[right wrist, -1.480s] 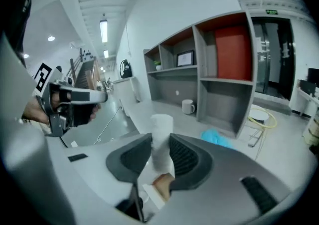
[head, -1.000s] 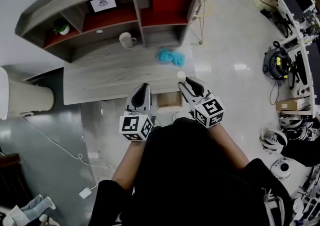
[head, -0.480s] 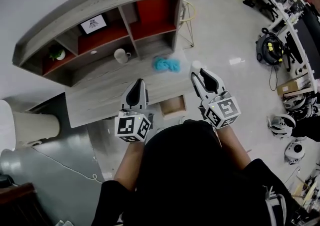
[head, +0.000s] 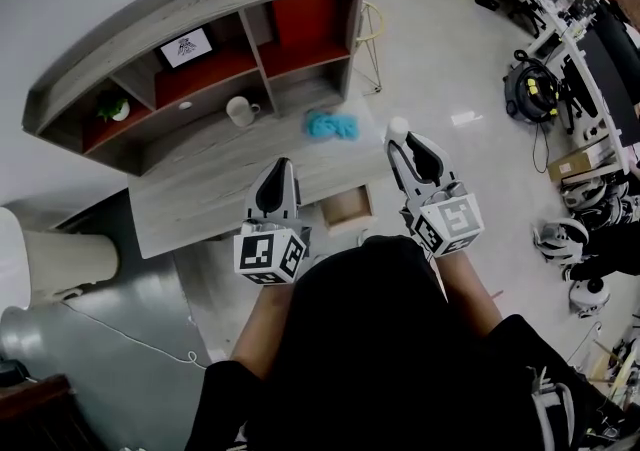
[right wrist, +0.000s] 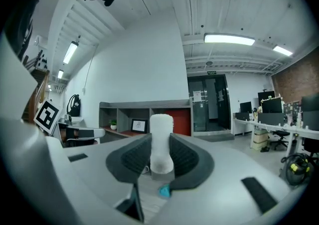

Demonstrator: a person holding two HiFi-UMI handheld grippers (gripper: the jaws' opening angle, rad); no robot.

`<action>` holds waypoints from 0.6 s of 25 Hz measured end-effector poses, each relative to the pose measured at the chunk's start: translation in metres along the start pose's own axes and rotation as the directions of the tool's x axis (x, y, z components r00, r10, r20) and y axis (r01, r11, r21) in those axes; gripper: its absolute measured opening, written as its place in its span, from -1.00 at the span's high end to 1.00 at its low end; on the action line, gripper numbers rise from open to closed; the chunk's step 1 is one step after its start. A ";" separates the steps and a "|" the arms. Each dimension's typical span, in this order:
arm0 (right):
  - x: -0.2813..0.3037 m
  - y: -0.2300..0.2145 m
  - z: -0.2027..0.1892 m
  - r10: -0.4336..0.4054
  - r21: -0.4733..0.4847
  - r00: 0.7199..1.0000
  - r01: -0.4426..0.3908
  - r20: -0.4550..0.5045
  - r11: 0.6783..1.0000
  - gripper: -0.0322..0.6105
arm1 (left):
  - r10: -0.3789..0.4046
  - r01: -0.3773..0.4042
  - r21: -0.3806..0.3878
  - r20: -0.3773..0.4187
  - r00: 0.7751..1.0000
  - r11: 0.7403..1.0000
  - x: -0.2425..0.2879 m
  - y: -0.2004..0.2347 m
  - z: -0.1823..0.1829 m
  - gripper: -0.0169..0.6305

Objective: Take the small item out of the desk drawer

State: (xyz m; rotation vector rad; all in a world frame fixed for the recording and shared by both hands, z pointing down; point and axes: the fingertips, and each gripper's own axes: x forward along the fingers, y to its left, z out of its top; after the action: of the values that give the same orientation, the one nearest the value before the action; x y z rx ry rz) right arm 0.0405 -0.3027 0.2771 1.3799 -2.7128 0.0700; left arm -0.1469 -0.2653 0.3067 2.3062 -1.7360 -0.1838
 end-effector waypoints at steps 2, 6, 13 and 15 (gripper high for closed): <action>-0.002 0.003 0.000 0.000 -0.001 1.000 0.000 -0.001 1.000 0.55 | 0.005 -0.005 0.002 0.005 1.000 1.000 -0.005 0.002 0.002 0.90; -0.006 0.008 -0.001 -0.002 0.000 1.000 0.002 -0.002 1.000 0.55 | 0.011 -0.011 0.006 0.009 1.000 1.000 -0.014 0.006 0.003 0.90; -0.014 0.015 -0.003 -0.015 0.000 1.000 0.015 0.003 1.000 0.55 | 0.004 -0.004 0.000 -0.006 1.000 1.000 -0.025 0.004 -0.005 0.90; -0.018 0.017 -0.006 -0.014 0.002 1.000 0.014 -0.003 1.000 0.55 | -0.005 0.005 0.002 -0.012 1.000 1.000 -0.028 0.000 -0.008 0.90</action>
State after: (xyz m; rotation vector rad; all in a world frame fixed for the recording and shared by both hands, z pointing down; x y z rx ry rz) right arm 0.0379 -0.2779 0.2815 1.3983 -2.7010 0.0730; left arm -0.1529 -0.2379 0.3129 2.3087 -1.7251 -0.1696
